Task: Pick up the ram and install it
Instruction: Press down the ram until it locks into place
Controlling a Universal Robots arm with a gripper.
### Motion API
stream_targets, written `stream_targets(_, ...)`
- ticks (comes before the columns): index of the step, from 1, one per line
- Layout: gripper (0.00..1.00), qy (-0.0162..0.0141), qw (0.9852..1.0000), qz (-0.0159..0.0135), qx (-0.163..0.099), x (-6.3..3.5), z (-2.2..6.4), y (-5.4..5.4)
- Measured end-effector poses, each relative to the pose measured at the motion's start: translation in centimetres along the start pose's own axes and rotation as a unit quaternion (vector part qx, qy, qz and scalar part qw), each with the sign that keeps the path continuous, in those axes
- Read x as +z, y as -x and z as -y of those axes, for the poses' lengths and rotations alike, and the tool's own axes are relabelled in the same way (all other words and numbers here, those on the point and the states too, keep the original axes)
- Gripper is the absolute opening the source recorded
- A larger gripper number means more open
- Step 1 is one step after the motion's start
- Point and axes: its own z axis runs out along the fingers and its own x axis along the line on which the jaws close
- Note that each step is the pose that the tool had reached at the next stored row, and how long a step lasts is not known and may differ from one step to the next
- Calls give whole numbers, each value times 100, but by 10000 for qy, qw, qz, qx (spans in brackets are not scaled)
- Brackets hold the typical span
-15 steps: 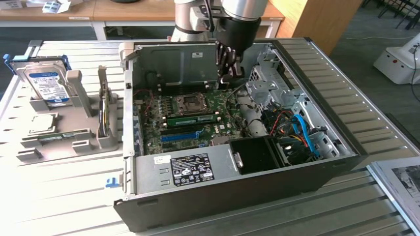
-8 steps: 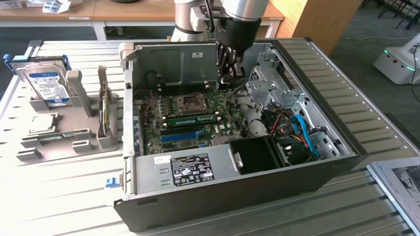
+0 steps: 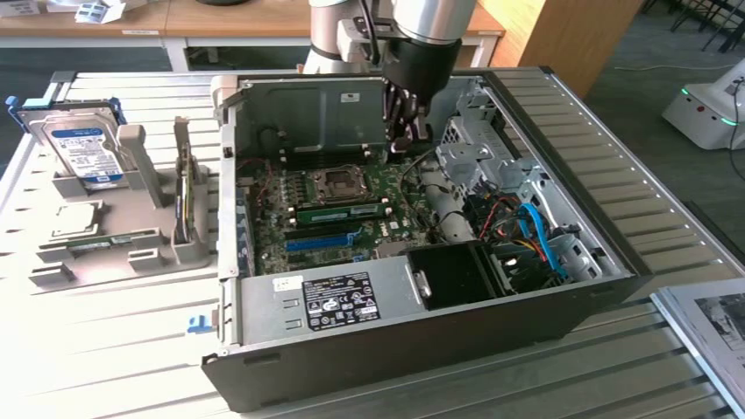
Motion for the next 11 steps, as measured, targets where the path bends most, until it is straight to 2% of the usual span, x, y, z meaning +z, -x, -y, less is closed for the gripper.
stream_targets(11, 10, -2, 10000, 0, 0, 89, 4, -2)
